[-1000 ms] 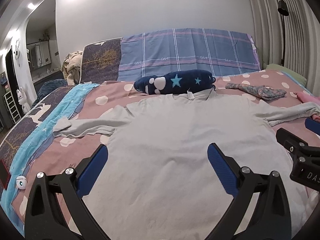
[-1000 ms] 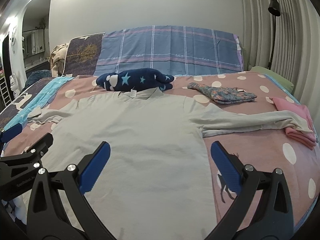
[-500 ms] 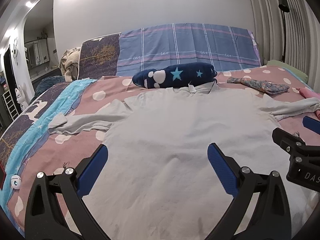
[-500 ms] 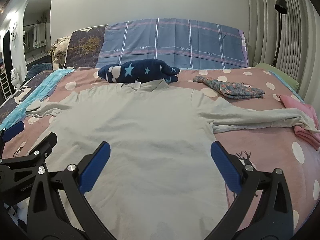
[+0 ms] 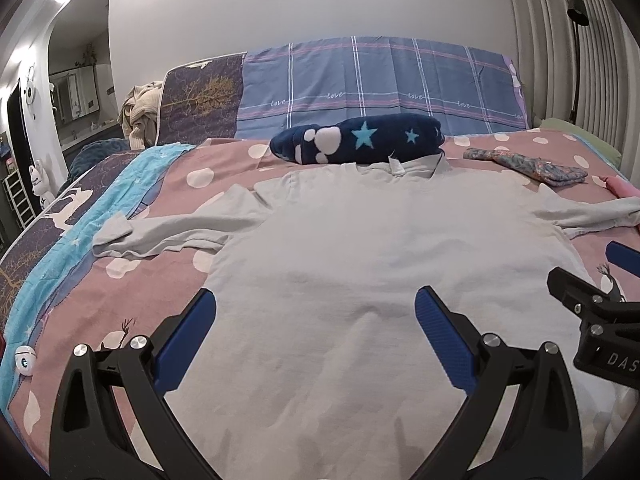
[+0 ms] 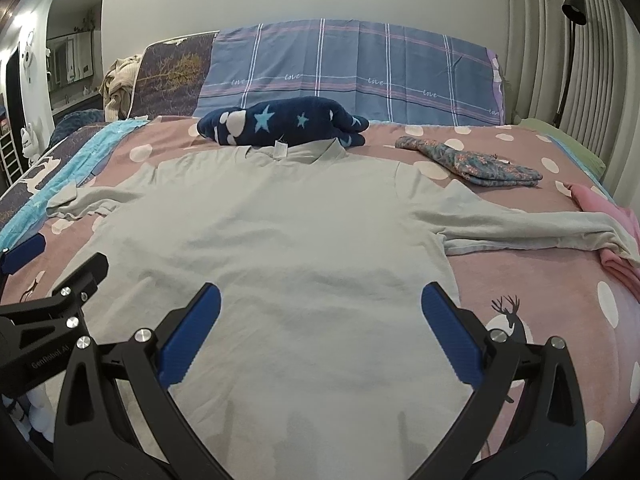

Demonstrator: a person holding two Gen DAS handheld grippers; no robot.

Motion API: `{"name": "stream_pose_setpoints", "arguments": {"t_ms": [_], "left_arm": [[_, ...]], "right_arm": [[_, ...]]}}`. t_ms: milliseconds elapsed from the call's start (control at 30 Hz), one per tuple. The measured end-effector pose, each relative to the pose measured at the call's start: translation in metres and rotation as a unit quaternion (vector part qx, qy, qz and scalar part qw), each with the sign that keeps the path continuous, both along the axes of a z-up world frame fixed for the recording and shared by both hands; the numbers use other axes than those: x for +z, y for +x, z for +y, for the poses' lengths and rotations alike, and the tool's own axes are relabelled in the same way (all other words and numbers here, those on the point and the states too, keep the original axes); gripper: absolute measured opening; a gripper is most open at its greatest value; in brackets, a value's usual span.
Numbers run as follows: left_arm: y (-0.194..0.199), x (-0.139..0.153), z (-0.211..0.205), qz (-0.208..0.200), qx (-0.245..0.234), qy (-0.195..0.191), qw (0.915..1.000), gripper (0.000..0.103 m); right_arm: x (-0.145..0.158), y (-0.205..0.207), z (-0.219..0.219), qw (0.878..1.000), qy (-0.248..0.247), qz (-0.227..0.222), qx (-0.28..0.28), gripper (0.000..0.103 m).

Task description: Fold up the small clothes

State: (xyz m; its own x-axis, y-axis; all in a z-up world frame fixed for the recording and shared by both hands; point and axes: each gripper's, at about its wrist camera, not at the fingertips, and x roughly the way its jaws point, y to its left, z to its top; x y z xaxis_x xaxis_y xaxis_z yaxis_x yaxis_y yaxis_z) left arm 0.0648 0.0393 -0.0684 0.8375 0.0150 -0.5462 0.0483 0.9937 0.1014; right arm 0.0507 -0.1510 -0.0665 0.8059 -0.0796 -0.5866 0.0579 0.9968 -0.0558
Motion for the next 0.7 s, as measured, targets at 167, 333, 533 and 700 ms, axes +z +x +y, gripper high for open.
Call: {"name": "stream_pose_setpoints", "arguments": {"t_ms": [167,333,533,700], "left_arm": [[0.008,-0.004,0.008,0.012,-0.006,-0.009,0.9999,0.100],[0.016,-0.003,0.017,0.012,0.001,-0.003,0.9999,0.100],[0.031,0.002,0.044,0.017,0.024,0.000,0.9996,0.091],[0.042,0.007,0.071,0.014,0.049,0.006,0.9987,0.089]], "right_arm": [[0.000,0.007,0.002,1.000,-0.005,0.005,-0.001,0.101],[0.002,0.015,0.002,1.000,-0.009,0.009,-0.002,0.101],[0.002,0.024,-0.003,1.000,-0.016,0.011,-0.002,0.101],[0.000,0.036,-0.010,0.999,-0.028,0.016,-0.008,0.101]]}}
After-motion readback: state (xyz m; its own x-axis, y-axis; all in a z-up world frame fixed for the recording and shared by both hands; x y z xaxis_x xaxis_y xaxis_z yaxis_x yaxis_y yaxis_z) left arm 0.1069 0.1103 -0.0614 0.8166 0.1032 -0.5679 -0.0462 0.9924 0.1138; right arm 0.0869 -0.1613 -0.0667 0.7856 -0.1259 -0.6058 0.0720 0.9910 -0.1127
